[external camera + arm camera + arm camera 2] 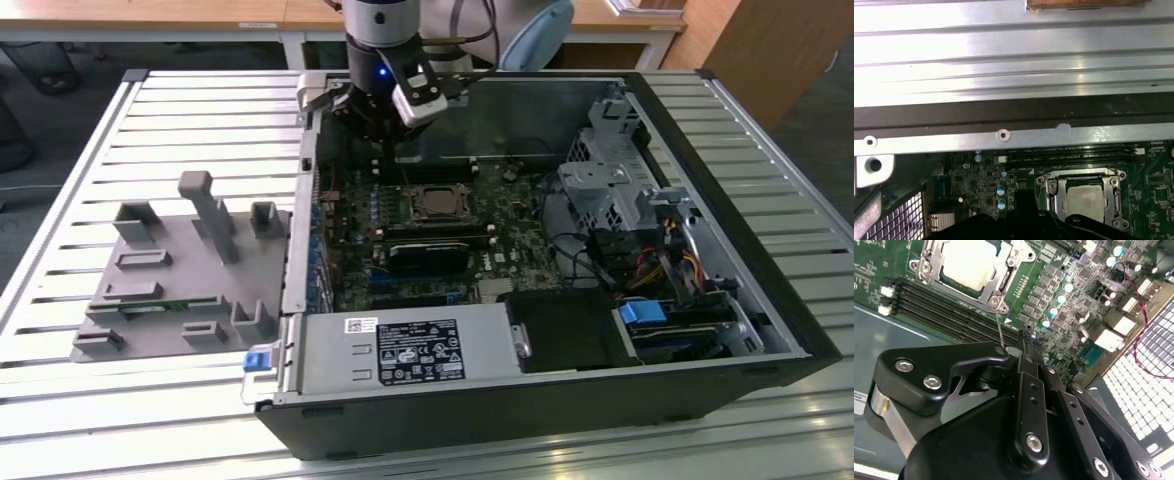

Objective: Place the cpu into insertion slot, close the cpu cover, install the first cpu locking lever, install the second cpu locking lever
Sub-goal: 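Install the first cpu locking lever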

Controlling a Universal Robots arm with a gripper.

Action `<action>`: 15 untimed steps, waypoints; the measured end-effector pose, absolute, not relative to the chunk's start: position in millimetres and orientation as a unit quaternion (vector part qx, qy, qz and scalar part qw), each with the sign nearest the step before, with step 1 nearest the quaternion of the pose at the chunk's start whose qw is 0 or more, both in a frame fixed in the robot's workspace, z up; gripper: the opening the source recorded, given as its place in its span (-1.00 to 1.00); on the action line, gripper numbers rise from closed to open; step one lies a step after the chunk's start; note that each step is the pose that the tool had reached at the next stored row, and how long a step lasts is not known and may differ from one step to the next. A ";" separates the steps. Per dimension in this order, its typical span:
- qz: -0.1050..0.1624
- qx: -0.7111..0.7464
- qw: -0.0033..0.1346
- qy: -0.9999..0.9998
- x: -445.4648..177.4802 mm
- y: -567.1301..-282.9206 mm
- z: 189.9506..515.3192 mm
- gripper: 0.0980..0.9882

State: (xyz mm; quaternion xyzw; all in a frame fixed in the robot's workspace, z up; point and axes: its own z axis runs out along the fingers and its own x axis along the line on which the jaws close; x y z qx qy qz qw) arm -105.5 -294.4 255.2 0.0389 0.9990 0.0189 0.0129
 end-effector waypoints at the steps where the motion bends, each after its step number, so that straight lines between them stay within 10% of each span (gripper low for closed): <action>1: 0.019 0.039 0.013 0.999 -105.6 -294.0 254.9 -0.98; 15: 0.019 0.037 0.013 0.999 -88.7 -291.5 254.4 -0.98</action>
